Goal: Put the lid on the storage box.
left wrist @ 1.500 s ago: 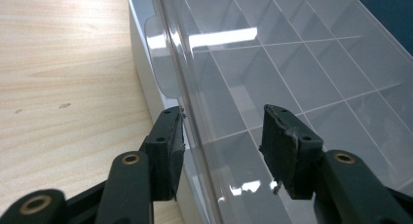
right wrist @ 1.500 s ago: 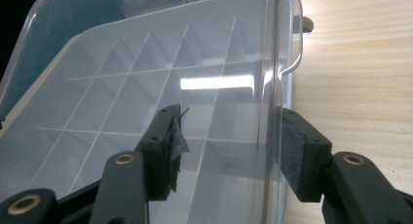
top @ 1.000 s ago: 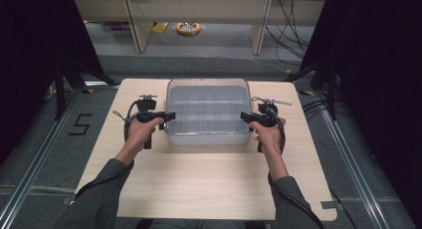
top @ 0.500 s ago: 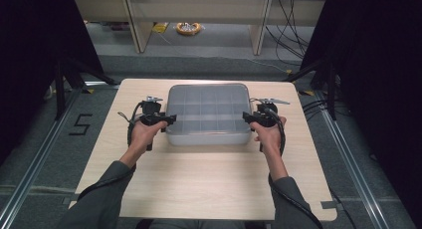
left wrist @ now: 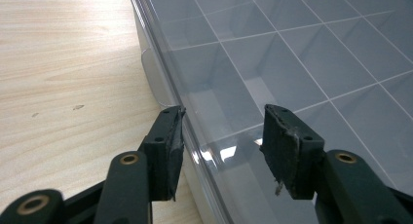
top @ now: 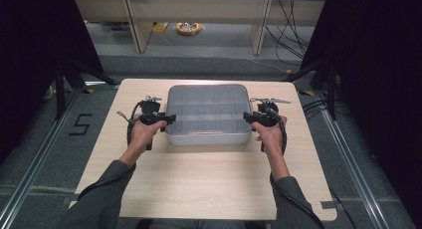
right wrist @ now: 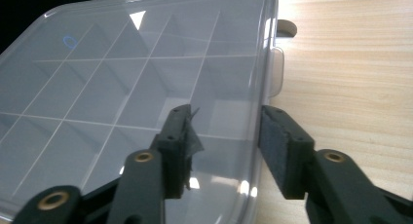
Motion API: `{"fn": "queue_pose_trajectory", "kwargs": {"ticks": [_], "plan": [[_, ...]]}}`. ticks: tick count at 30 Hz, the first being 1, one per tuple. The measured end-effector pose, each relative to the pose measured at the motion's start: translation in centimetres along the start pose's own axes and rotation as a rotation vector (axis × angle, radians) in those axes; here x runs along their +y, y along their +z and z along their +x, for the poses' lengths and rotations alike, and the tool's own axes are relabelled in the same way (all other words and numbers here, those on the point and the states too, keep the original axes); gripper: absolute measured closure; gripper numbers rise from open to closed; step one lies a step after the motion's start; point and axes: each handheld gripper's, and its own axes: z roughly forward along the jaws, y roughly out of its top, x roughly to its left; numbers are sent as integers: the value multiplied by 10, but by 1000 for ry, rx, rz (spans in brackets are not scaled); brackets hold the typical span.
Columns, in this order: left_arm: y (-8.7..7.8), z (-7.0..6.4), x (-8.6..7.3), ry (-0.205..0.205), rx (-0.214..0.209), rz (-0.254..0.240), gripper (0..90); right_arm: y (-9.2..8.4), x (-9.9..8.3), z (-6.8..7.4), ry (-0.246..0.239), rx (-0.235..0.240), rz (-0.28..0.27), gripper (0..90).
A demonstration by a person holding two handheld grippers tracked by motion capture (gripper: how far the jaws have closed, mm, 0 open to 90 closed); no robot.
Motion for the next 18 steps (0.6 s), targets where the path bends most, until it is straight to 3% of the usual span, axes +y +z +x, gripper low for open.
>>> {"fn": "queue_pose_trajectory", "kwargs": {"ticks": [6, 11, 12, 14, 18], "plan": [[1, 4, 0, -43, -28, -1, 495, 2, -2, -6, -28, -2, -9, 648], [5, 8, 0, -101, -47, -12, 480, 6, -2, -10, 1, -13, -42, 686], [5, 8, 1, -99, -48, -11, 480, 9, -2, -7, 45, -12, -59, 692], [6, 7, 2, -103, -44, -20, 474, 13, -1, -11, 0, -36, -63, 694], [8, 4, 4, -65, -9, -32, 478, 18, 3, -7, -14, -63, -68, 688]]}}
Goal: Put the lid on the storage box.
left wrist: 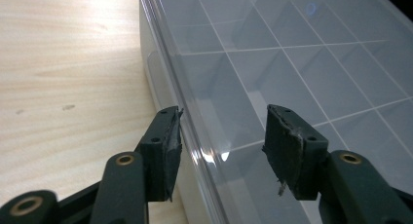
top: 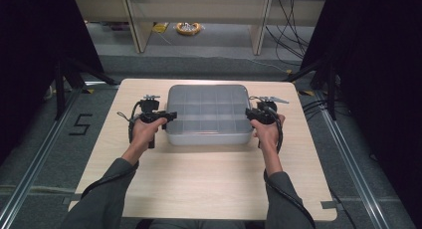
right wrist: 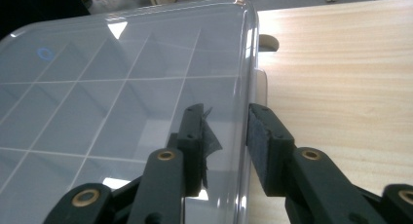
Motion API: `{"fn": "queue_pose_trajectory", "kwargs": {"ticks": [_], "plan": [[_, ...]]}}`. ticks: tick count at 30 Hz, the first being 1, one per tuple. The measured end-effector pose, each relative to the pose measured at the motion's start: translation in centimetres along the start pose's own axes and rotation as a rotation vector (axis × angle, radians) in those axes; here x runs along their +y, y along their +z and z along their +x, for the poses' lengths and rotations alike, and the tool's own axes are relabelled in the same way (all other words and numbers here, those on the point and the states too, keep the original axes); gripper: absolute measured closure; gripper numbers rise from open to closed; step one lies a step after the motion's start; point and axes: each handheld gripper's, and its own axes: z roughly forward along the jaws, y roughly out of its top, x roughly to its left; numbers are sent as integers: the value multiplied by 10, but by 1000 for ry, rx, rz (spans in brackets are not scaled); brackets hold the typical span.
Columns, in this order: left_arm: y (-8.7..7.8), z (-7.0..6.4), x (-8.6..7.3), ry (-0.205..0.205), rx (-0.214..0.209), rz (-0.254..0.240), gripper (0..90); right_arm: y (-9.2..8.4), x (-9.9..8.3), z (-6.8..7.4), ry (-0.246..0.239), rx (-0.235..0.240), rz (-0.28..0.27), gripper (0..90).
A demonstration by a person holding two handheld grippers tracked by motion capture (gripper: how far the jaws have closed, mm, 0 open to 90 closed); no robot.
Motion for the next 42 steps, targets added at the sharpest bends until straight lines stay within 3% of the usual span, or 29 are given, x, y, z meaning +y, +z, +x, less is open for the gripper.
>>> {"fn": "queue_pose_trajectory", "kwargs": {"ticks": [3, 8, 10, 11, 14, 15, 18, 22, 25, 26, 27, 30, 32, 34, 35, 42], "plan": [[3, 1, 1, -16, 12, -10, 500, -2, 0, 3, 22, 12, 4, 673], [3, 4, 2, -48, -5, -7, 507, -3, -3, 0, 18, 27, -5, 673], [3, 4, 2, -49, -5, -6, 506, -3, -4, 0, 7, 9, -8, 670], [3, 4, 3, -53, -8, -6, 506, -3, -4, 0, 19, 27, -10, 661], [2, 4, 2, -75, -23, -10, 486, -4, -3, 5, 82, 25, 11, 639], [0, 3, 2, -69, -30, -13, 465, -3, -3, 0, 34, 34, -12, 619], [-6, -1, 2, -42, -26, -16, 444, -3, -4, -1, 25, 41, -34, 584], [-17, -6, 1, -27, -56, -17, 407, -6, -6, 1, 37, 46, -40, 504], [-27, -10, -2, -20, -87, -41, 392, -13, -3, 2, -6, 41, -51, 474], [-30, -11, -3, -13, -94, -39, 388, -16, -4, 5, 41, 46, -43, 459], [-32, -12, -4, -15, -104, -51, 381, -17, -3, 1, -1, 53, -58, 448], [-41, -15, -10, -5, -129, -54, 358, -23, -4, 4, 7, 78, -53, 396], [-45, -16, -14, 6, -137, -50, 347, -26, -7, 4, -16, 115, -44, 382], [-48, -19, -19, 22, -146, -48, 341, -29, -11, 5, -44, 111, -38, 366], [-49, -20, -21, 27, -148, -49, 337, -30, -13, 8, -32, 107, -29, 353], [-57, -28, -36, 47, -187, -60, 304, -43, -23, 15, -72, 150, -52, 315]]}}
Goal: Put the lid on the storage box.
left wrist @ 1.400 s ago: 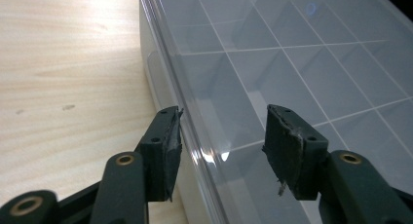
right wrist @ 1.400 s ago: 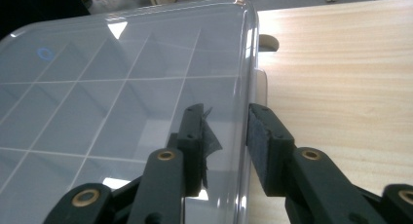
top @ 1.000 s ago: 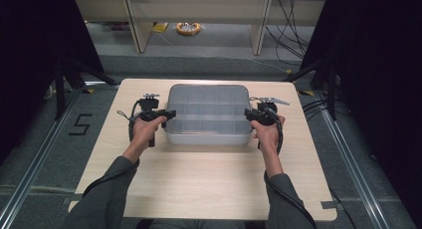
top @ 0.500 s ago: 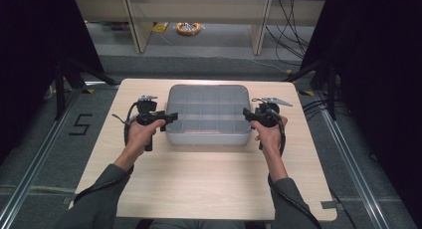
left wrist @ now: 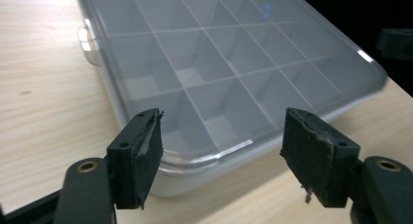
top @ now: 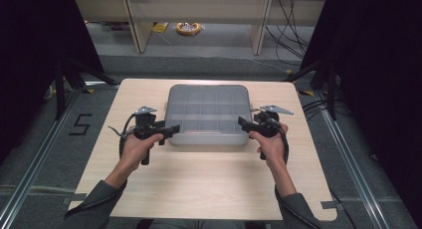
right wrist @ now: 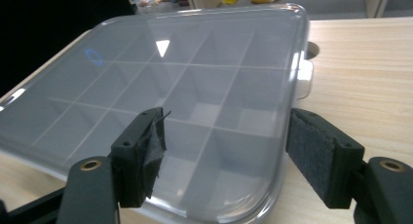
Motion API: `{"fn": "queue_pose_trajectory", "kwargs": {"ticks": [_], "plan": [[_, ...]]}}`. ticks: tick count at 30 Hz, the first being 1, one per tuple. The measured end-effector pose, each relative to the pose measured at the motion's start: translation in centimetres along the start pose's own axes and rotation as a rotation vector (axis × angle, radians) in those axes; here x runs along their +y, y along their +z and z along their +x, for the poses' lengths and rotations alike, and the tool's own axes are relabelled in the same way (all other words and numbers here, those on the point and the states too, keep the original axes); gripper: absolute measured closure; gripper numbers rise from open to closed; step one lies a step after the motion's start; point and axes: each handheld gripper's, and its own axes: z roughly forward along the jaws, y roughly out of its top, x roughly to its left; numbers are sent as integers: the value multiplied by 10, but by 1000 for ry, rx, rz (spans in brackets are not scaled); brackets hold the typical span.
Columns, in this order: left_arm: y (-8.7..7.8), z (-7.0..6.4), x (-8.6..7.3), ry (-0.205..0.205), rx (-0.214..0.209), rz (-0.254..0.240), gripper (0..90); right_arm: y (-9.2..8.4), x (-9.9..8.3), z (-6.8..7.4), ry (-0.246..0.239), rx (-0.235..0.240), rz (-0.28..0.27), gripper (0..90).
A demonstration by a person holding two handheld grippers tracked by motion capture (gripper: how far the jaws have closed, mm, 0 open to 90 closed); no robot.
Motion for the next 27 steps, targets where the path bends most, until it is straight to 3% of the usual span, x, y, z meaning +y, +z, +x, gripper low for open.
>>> {"fn": "queue_pose_trajectory", "kwargs": {"ticks": [1, 3, 6, 8, 9, 12, 14, 15, 16, 17, 20, 23, 26, 27], "plan": [[-1, -1, -2, 12, 0, 6, 301, -2, -1, 3, 16, 9, 0, 313], [-1, -5, -4, 22, -6, 12, 294, -6, -4, 7, -10, 21, -10, 308], [-4, -10, -4, 30, -20, 4, 287, -9, -8, 11, -7, 46, -37, 305], [-6, -12, -4, 39, -18, -1, 287, -12, -8, 13, -14, 53, -11, 301], [-7, -13, -4, 47, -14, -6, 285, -15, -8, 14, -5, 65, -29, 301], [-8, -15, -6, 46, -27, -6, 282, -17, -10, 17, 16, 60, -13, 300], [-8, -16, -8, 48, -30, -1, 276, -16, -12, 17, 1, 68, -14, 299], [-8, -16, -9, 51, -31, 0, 274, -17, -13, 20, 28, 71, 2, 299], [-8, -15, -9, 54, -32, 2, 272, -16, -13, 20, 24, 72, 1, 298], [-8, -15, -9, 53, -35, 3, 269, -15, -14, 17, -17, 68, 1, 297], [-10, -12, -11, 47, -34, 0, 264, -14, -16, 21, 15, 80, 18, 291], [-12, -11, -12, 36, -32, -4, 261, -14, -17, 21, -11, 87, 19, 287], [-15, -10, -14, 38, -29, -3, 257, -16, -18, 24, 10, 93, 30, 278], [-15, -9, -14, 39, -29, -1, 256, -16, -18, 22, -18, 95, 23, 274]]}}
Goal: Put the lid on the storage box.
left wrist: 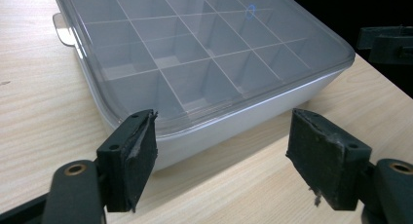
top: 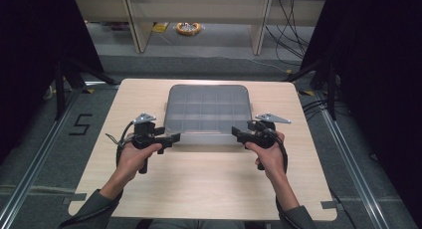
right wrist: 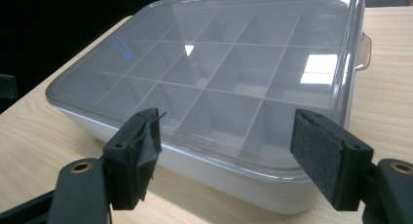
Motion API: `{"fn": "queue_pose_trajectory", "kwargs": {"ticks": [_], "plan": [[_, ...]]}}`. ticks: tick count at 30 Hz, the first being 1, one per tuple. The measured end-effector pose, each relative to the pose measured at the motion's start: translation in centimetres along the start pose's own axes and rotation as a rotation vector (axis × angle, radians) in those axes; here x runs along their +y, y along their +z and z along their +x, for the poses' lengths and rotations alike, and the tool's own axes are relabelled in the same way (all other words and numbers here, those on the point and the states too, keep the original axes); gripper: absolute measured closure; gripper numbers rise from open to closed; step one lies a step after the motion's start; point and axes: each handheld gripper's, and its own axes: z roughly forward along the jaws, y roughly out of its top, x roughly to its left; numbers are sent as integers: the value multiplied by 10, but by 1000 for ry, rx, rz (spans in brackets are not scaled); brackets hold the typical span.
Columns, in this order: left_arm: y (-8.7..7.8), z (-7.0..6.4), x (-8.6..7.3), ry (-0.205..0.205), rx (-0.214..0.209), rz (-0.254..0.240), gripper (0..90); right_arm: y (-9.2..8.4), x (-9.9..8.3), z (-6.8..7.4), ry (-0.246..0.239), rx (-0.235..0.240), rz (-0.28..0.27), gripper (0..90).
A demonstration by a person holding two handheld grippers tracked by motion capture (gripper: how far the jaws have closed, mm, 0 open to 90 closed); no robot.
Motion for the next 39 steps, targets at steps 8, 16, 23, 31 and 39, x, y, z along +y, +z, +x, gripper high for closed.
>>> {"fn": "queue_pose_trajectory", "kwargs": {"ticks": [8, 16, 23, 31, 39], "plan": [[-2, -2, -3, 10, -5, -3, 253, -3, -2, 1, 7, 19, 12, 245], [-6, -4, -13, 20, -2, 9, 250, -11, -5, 8, 35, 12, 22, 212], [-8, -9, -24, 43, -8, 31, 249, -15, -8, 15, -18, 33, 35, 204], [-6, -20, -34, 58, -31, 41, 249, -18, -17, 21, -38, 45, 54, 196], [-7, -28, -45, 81, -44, 63, 248, -26, -26, 28, -67, 60, 68, 175]]}}
